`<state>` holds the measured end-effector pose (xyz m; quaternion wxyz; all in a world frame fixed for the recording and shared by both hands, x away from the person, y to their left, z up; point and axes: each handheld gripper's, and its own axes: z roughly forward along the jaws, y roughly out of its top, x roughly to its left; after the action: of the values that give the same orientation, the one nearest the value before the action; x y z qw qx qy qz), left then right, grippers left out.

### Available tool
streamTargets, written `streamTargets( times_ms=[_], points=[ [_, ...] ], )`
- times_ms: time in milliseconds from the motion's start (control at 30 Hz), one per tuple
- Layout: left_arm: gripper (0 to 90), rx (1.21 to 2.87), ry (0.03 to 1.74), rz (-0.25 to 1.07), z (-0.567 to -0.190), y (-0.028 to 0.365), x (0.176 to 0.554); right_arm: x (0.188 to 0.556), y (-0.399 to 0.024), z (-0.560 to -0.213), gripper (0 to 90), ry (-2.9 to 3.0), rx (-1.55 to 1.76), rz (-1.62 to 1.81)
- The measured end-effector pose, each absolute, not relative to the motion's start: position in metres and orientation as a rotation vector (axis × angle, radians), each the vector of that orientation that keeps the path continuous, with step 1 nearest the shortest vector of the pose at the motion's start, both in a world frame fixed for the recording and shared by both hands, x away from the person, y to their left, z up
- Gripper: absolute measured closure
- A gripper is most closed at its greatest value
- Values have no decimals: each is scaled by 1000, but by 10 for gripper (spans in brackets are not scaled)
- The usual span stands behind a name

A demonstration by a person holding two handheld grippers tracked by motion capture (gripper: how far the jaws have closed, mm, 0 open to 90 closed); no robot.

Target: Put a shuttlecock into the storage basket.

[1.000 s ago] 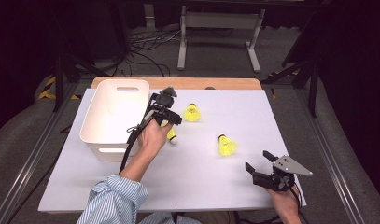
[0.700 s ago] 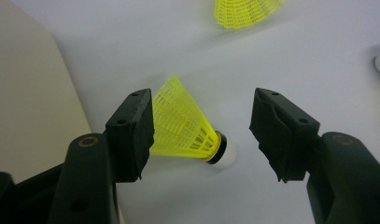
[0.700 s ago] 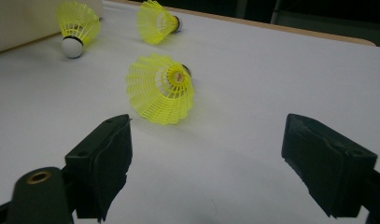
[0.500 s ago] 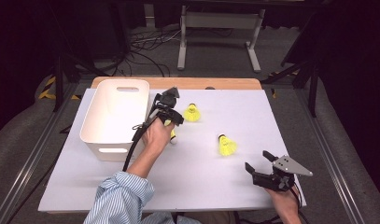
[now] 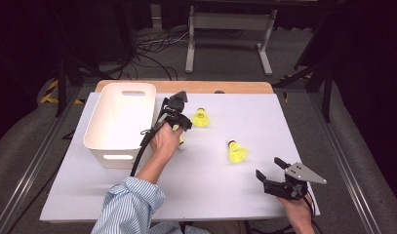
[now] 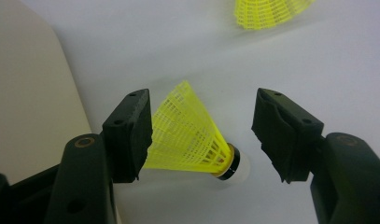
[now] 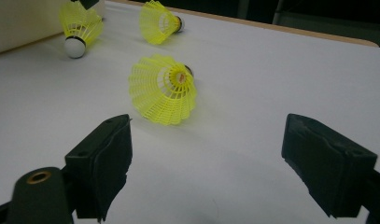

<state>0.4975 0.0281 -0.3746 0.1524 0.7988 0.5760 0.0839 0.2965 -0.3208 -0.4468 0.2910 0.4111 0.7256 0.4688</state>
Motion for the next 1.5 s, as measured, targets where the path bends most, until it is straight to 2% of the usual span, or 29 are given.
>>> streamTargets(
  times_ms=[433, 733, 1000, 1500],
  points=[
    [404, 2324, 1681, 244, -383, 28, 503, 297, -321, -447, 167, 1941, 1090, 1252],
    [454, 2337, 1700, 188, -386, 28, 504, 296, -320, -447, 167, 1942, 1085, 1251],
    [547, 2355, 1701, 149, -389, 28, 503, 296, -320, -447, 167, 1943, 1082, 1254],
    [804, 2364, 1620, 123, -387, 25, 500, 296, -320, -447, 167, 1944, 1084, 1250]
  ],
)
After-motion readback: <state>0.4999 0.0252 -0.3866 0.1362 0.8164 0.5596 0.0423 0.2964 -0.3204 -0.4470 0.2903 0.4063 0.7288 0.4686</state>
